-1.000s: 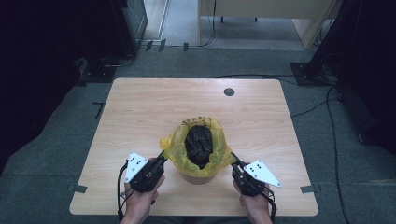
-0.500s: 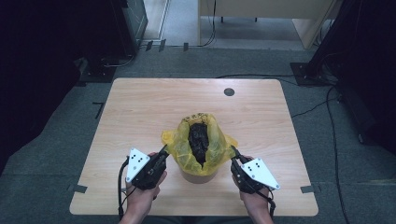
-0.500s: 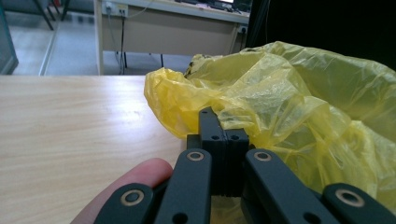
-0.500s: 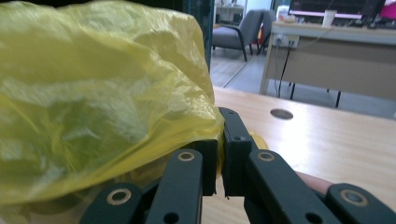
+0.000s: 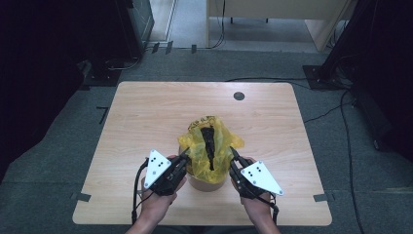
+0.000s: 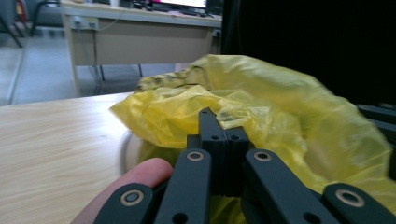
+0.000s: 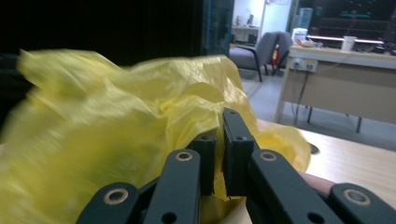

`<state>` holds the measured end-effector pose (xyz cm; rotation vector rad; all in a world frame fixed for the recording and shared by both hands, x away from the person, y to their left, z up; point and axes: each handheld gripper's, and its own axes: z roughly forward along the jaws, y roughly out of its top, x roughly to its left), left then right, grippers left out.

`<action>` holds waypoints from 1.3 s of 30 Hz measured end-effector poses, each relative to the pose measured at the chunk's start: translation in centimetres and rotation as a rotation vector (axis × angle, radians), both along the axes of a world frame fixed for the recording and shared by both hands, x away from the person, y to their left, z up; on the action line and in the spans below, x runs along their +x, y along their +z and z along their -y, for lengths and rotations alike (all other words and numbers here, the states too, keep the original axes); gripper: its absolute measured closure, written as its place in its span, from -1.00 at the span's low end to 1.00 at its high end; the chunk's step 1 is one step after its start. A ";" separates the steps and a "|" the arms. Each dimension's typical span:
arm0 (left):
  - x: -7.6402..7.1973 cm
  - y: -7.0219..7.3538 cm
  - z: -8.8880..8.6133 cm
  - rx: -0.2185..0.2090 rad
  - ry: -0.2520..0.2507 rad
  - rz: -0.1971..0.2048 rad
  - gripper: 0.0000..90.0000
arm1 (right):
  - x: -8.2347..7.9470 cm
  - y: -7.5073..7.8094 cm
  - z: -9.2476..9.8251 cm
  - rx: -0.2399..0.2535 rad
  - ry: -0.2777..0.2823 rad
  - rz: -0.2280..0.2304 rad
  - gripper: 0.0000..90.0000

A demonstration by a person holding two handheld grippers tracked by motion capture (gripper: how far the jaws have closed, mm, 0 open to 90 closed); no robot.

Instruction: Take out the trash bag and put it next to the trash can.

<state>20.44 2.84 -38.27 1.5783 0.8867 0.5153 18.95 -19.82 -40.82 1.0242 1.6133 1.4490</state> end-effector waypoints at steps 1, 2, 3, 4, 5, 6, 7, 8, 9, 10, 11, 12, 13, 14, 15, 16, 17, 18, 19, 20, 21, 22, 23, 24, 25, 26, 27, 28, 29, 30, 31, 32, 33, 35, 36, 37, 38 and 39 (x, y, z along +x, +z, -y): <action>0.0 0.1 0.3 -0.003 -0.010 0.001 1.00 | 0.0 0.2 -0.3 0.003 0.012 0.003 0.91; 0.0 0.2 0.6 -0.006 -0.019 -0.002 1.00 | 0.1 0.5 -0.5 0.007 0.024 0.004 0.91; 0.1 0.2 0.9 -0.008 -0.032 -0.008 1.00 | 0.1 0.7 -0.8 0.012 0.038 0.002 0.91; 0.2 0.3 1.2 -0.010 -0.047 -0.014 1.00 | 0.2 0.9 -1.1 0.019 0.054 -0.005 0.91; 0.2 0.4 1.5 -0.010 -0.057 -0.019 1.00 | 0.3 1.1 -1.4 0.019 0.071 -0.009 0.91; 0.2 0.5 1.7 -0.015 -0.068 -0.023 1.00 | 0.4 1.2 -1.6 0.020 0.093 -0.019 0.91; 0.3 0.5 1.9 -0.014 -0.077 -0.024 1.00 | 0.5 1.4 -1.9 0.016 0.113 -0.032 0.91; 0.3 0.6 2.0 -0.009 -0.078 -0.023 1.00 | 0.6 1.4 -2.1 0.010 0.124 -0.039 0.89; 0.4 0.6 1.9 -0.013 -0.077 -0.022 1.00 | 0.6 1.5 -2.3 0.003 0.132 -0.054 0.86; 0.5 0.6 1.7 -0.021 -0.077 -0.027 1.00 | 0.7 1.5 -2.3 0.004 0.136 -0.058 0.79; 0.6 0.7 1.3 -0.032 -0.073 -0.034 1.00 | 0.7 1.6 -2.1 0.011 0.144 -0.061 0.69; 0.8 0.7 1.0 -0.037 -0.066 -0.037 1.00 | 0.6 1.7 -1.8 0.027 0.152 -0.068 0.60; 0.9 0.8 0.6 -0.042 -0.060 -0.042 1.00 | 0.6 1.7 -1.5 0.048 0.161 -0.077 0.52; 1.1 0.9 0.4 -0.050 -0.054 -0.047 1.00 | 0.5 1.7 -1.1 0.063 0.174 -0.085 0.47; 1.2 0.9 0.2 -0.054 -0.052 -0.048 1.00 | 0.4 1.7 -0.8 0.079 0.186 -0.093 0.43; 1.2 1.0 0.0 -0.053 -0.053 -0.048 1.00 | 0.3 1.7 -0.6 0.093 0.200 -0.098 0.36; 1.2 1.0 0.0 -0.051 -0.055 -0.047 1.00 | 0.2 1.7 -0.4 0.097 0.209 -0.096 0.27; 1.2 1.0 0.0 -0.048 -0.058 -0.044 1.00 | 0.1 1.7 -0.3 0.101 0.215 -0.098 0.22; 1.2 1.1 0.0 -0.048 -0.059 -0.044 1.00 | 0.0 1.8 -0.3 0.104 0.225 -0.099 0.17; 1.2 1.1 0.0 -0.046 -0.064 -0.043 1.00 | -0.1 1.8 -0.2 0.106 0.235 -0.096 0.11; 1.1 1.2 0.1 -0.045 -0.066 -0.042 1.00 | -0.1 1.8 -0.2 0.108 0.242 -0.096 0.04; 1.1 1.3 0.1 -0.045 -0.071 -0.043 1.00 | -0.1 1.9 -0.3 0.107 0.254 -0.100 -0.02; 1.1 1.3 0.2 -0.044 -0.073 -0.043 1.00 | -0.1 1.9 -0.4 0.106 0.265 -0.105 -0.07; 1.1 1.4 0.2 -0.042 -0.075 -0.043 1.00 | -0.1 1.9 -0.5 0.099 0.275 -0.107 -0.13; 1.1 1.4 0.2 -0.042 -0.078 -0.045 1.00 | -0.1 1.9 -0.7 0.093 0.287 -0.111 -0.18; 1.1 1.5 0.2 -0.040 -0.080 -0.046 1.00 | 0.0 2.0 -1.0 0.085 0.299 -0.117 -0.22; 1.0 1.5 0.2 -0.040 -0.080 -0.047 1.00 | 0.0 2.0 -1.2 0.076 0.307 -0.121 -0.25; 1.0 1.5 0.2 -0.039 -0.083 -0.049 1.00 | 0.0 2.1 -1.5 0.064 0.313 -0.120 -0.27; 1.0 1.5 0.2 -0.038 -0.090 -0.053 1.00 | 0.0 2.1 -1.9 0.047 0.317 -0.120 -0.30; 0.9 1.5 0.2 -0.037 -0.095 -0.054 1.00 | 0.1 2.2 -2.2 0.027 0.318 -0.125 -0.32; 0.9 1.5 0.3 -0.033 -0.099 -0.056 1.00 | 0.2 2.2 -2.6 0.005 0.312 -0.130 -0.33; 0.8 1.5 0.3 -0.029 -0.104 -0.058 1.00 | 0.3 2.2 -3.0 -0.011 0.301 -0.142 -0.36; 0.8 1.5 0.3 -0.029 -0.107 -0.063 1.00 | 0.5 2.2 -3.3 -0.025 0.291 -0.149 -0.38; 0.7 1.5 0.1 -0.029 -0.108 -0.065 1.00 | 0.8 2.4 -3.8 -0.031 0.285 -0.163 -0.39; 0.7 1.6 0.1 -0.031 -0.107 -0.064 1.00 | 0.9 2.4 -4.1 -0.036 0.278 -0.164 -0.39; 0.7 1.6 0.0 -0.033 -0.106 -0.065 1.00 | 1.0 2.5 -4.3 -0.044 0.272 -0.168 -0.35; 0.7 1.6 -0.1 -0.033 -0.105 -0.065 1.00 | 1.1 2.5 -4.6 -0.052 0.268 -0.167 -0.27; 0.7 1.6 -0.1 -0.030 -0.105 -0.065 1.00 | 1.1 2.5 -4.8 -0.057 0.269 -0.174 -0.13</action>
